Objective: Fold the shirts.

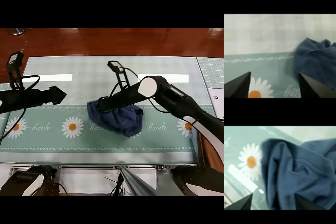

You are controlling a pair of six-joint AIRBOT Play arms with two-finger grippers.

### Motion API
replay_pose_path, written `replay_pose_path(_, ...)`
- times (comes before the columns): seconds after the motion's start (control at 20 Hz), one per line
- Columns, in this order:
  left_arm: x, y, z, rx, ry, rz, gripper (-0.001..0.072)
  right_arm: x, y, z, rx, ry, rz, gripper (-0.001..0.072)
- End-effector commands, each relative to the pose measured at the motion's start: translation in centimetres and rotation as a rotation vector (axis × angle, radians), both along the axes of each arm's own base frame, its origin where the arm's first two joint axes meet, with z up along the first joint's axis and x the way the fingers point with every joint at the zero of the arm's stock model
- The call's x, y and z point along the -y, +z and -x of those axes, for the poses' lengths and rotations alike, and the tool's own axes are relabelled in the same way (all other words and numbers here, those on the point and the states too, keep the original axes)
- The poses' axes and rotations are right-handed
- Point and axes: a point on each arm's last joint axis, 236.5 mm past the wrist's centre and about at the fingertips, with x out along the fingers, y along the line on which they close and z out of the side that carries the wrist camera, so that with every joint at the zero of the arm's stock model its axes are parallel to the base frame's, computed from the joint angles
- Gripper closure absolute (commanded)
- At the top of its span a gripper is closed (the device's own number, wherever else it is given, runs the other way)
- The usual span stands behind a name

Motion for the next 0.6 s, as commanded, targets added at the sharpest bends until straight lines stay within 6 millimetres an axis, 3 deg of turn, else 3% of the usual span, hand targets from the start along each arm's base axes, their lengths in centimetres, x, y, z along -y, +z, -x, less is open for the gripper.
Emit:
replay_pose_path(0.0,1.4,-2.2,2.5,-0.152,-0.062,0.021,0.0006,0.7,0.6,-0.2,-0.010,0.061,0.008,0.0096)
replay_pose_path(0.1,0.7,-3.7,4.2,-0.244,-0.083,-0.023,0.0006,9.3,1.7,-3.9,0.054,-0.072,0.194,0.0096)
replay_pose_path(0.2,-0.5,-5.0,5.4,-0.310,-0.087,-0.073,0.0006,21.8,2.4,-6.2,0.063,-0.311,0.431,0.0096)
replay_pose_path(0.25,-0.6,-6.0,6.0,-0.341,-0.081,-0.066,0.0006,27.6,2.5,-6.1,0.048,-0.436,0.509,0.0096)
replay_pose_path(0.35,0.8,-9.0,8.0,-0.419,-0.085,0.014,0.0006,34.8,1.1,-3.8,-0.020,-0.645,0.525,0.0096)
replay_pose_path(0.4,1.9,-10.6,8.5,-0.432,-0.091,0.069,0.0006,36.1,-0.4,-2.4,-0.064,-0.722,0.474,0.0097)
replay_pose_path(0.45,2.8,-12.0,8.7,-0.439,-0.074,0.123,0.0007,35.9,-2.1,-0.8,-0.110,-0.761,0.395,0.0096)
replay_pose_path(0.55,3.9,-14.1,8.2,-0.448,-0.032,0.201,0.0007,33.4,-5.1,1.8,-0.174,-0.750,0.251,0.0096)
